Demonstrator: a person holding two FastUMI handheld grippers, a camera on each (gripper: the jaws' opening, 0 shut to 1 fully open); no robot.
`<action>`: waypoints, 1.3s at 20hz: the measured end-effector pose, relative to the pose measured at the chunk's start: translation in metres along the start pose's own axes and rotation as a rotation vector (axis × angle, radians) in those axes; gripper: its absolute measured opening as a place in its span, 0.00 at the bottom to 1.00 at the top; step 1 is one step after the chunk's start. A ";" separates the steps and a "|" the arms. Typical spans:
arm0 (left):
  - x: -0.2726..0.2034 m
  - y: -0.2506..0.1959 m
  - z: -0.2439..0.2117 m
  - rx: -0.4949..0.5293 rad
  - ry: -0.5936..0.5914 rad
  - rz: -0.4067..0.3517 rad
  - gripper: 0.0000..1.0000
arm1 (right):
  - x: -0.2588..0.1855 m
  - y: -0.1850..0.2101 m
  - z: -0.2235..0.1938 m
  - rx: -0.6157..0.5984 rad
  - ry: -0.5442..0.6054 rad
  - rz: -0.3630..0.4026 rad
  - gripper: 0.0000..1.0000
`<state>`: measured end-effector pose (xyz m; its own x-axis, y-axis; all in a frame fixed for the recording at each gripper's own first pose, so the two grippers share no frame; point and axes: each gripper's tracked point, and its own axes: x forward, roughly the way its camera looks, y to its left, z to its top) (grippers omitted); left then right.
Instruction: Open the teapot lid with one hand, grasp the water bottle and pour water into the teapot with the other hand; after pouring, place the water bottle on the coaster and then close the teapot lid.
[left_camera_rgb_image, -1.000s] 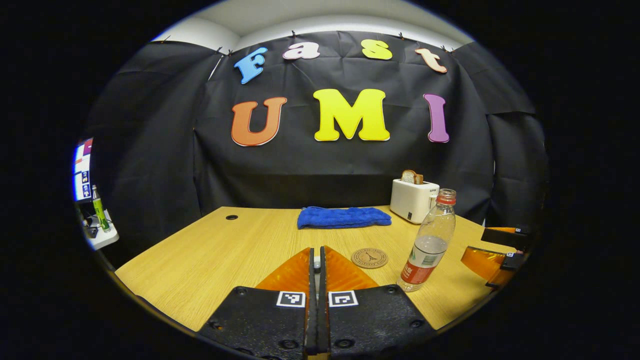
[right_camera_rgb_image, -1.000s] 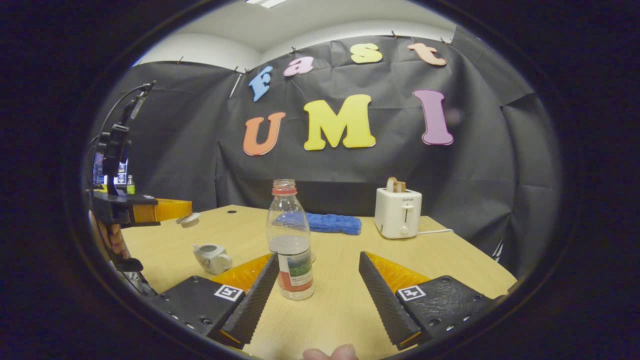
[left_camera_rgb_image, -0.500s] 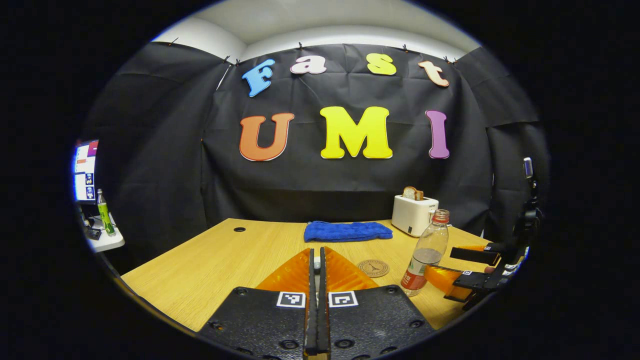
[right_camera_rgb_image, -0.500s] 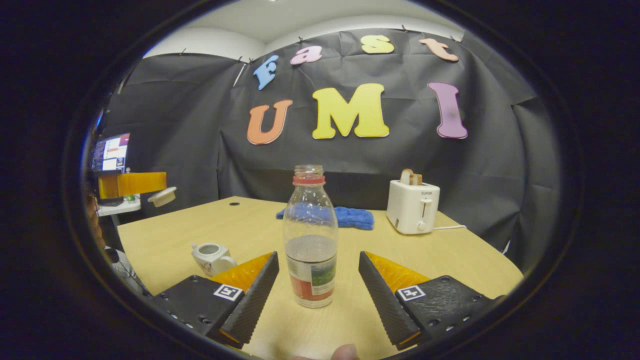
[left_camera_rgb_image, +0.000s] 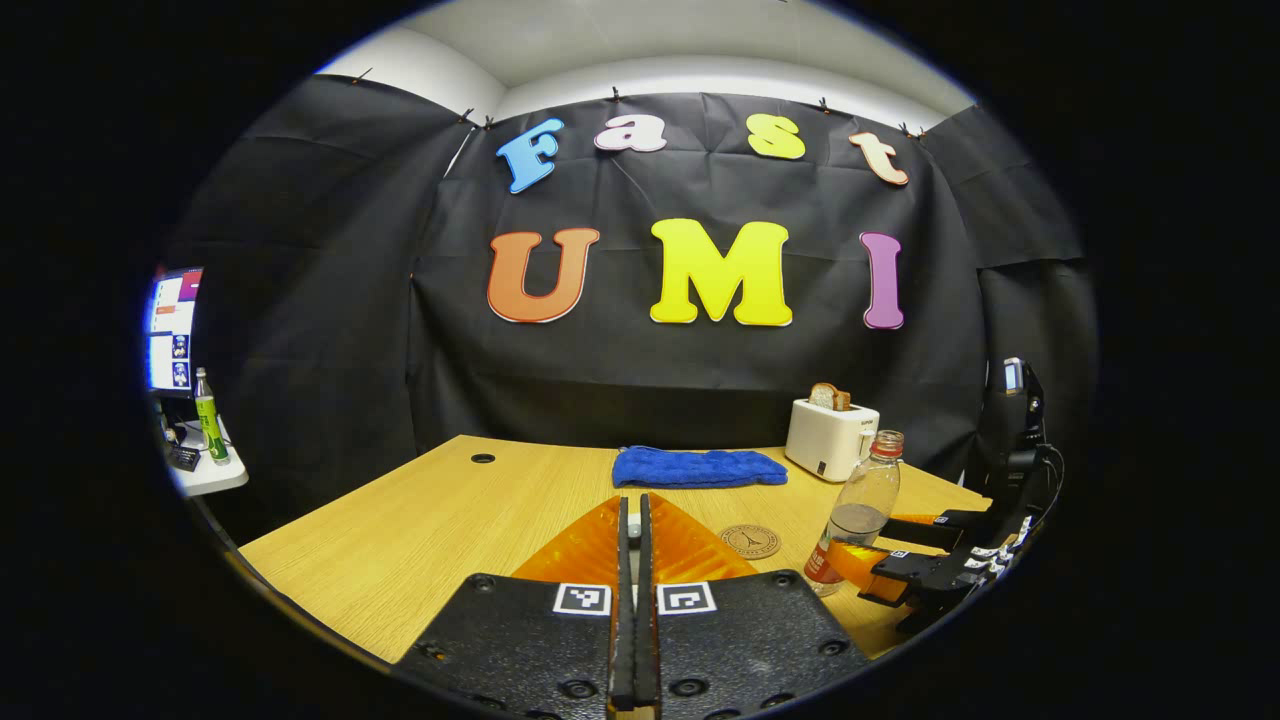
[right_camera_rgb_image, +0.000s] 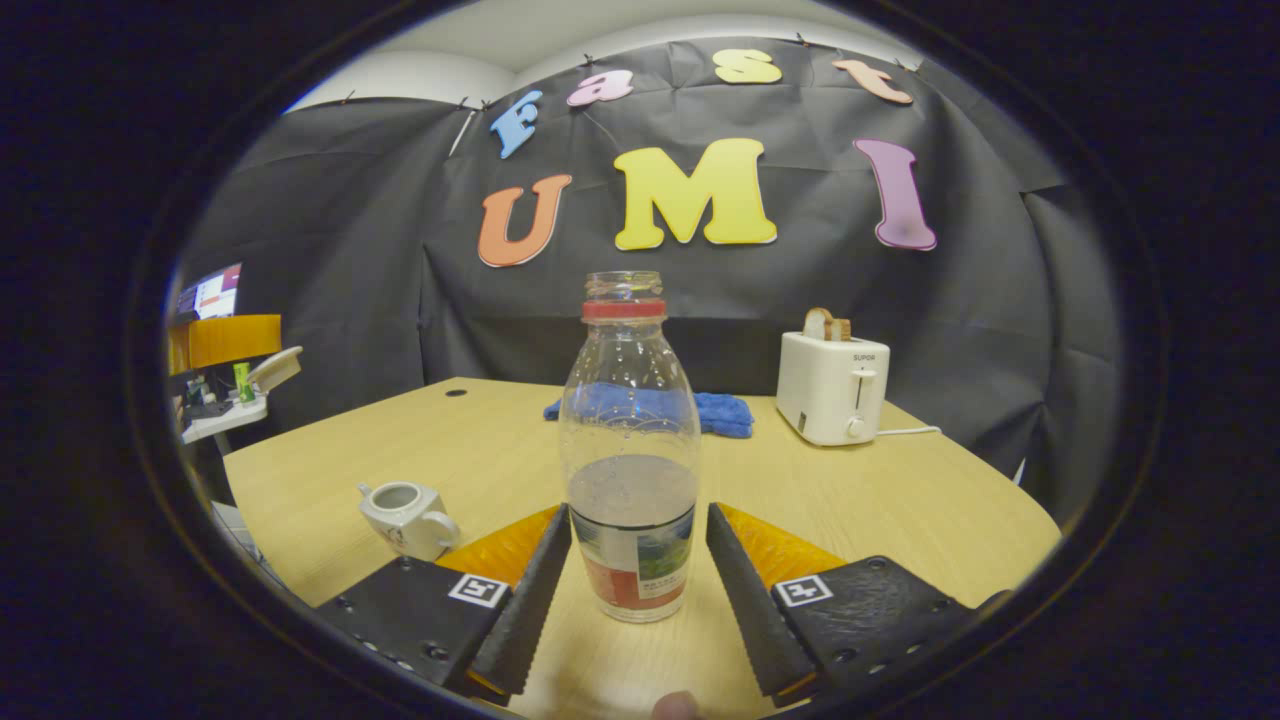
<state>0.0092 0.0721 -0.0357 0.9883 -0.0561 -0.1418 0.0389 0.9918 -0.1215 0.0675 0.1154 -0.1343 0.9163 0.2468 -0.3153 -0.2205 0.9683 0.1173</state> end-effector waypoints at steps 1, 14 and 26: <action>0.000 0.001 0.001 0.001 -0.001 0.003 0.03 | -0.001 -0.001 0.000 -0.001 0.001 -0.007 0.75; -0.007 0.006 0.013 0.024 -0.028 -0.025 0.03 | -0.002 0.011 0.056 -0.527 -0.121 -0.099 0.67; -0.012 0.050 0.015 0.029 -0.032 0.036 0.03 | 0.038 0.026 0.029 -1.151 -0.115 -0.169 0.67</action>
<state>0.0012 0.1242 -0.0249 0.9933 -0.0173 -0.1144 0.0072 0.9961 -0.0879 0.1067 0.1485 -0.1161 0.9748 0.1636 -0.1515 -0.2117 0.4660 -0.8591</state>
